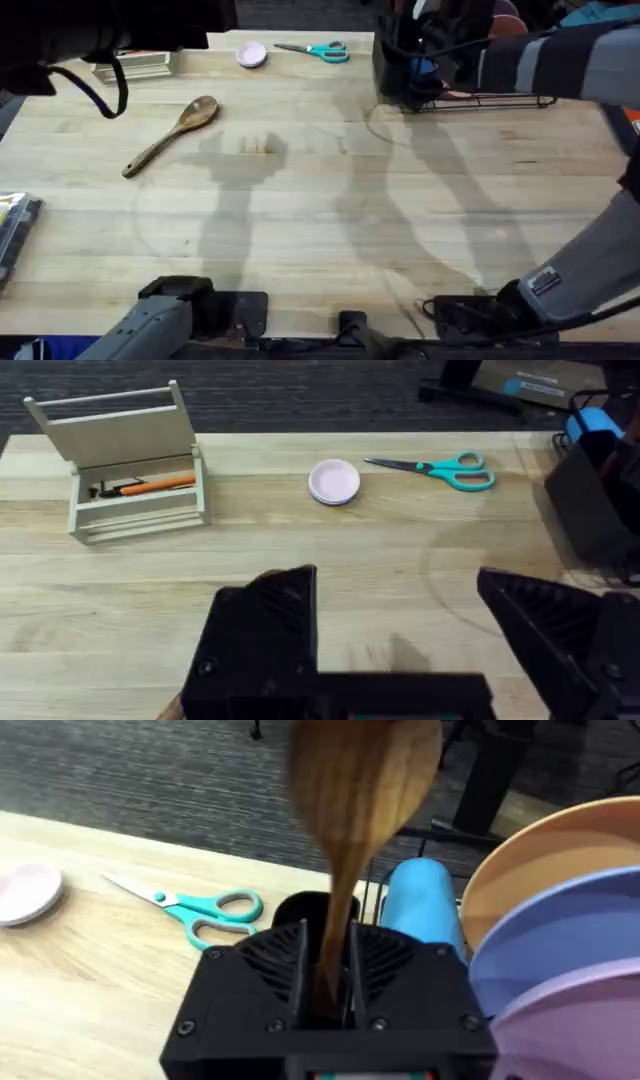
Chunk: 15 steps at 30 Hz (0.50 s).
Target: Pick up the spoon on the table one by one and put them onto the rack
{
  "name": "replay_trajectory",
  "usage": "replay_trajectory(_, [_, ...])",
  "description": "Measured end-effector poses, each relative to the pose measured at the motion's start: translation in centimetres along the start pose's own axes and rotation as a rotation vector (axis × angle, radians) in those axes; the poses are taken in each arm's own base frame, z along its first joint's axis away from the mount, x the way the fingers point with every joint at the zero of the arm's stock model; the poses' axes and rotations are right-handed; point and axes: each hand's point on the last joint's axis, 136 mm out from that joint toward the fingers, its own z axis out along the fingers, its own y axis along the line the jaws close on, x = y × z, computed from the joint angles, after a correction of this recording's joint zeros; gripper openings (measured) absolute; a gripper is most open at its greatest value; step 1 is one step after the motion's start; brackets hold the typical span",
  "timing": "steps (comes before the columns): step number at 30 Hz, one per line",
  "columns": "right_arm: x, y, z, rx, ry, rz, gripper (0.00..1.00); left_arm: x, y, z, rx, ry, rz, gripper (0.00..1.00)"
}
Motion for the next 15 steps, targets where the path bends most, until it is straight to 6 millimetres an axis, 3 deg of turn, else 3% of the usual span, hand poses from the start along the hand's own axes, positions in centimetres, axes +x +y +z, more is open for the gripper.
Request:
replay_trajectory(2, [-0.07, 0.0, 0.0, 0.0, -0.003, 0.0, 0.32, 0.0, 0.0, -0.01, 0.0, 0.0, 0.0, 0.993])
replay_trajectory(5, [-0.05, 0.0, 0.0, 0.0, -0.002, 0.0, 0.496, 0.01, 0.0, 0.0, 0.0, 0.0, 0.0, 0.993])
replay_trajectory(9, [-0.04, 0.0, 0.0, 0.0, -0.001, 0.001, 0.593, 0.01, 0.0, 0.0, 0.0, 0.0, 0.0, 0.993])
replay_trajectory(12, [-0.04, 0.01, -0.01, 0.0, -0.001, 0.0, 0.93, -0.01, 0.0, -0.01, 0.0, 0.0, 0.0, 0.993])
replay_trajectory(15, [-0.03, 0.02, -0.03, 0.0, 0.0, -0.004, 0.995, 0.01, 0.0, 0.0, 0.0, 0.0, 0.0, 0.993])
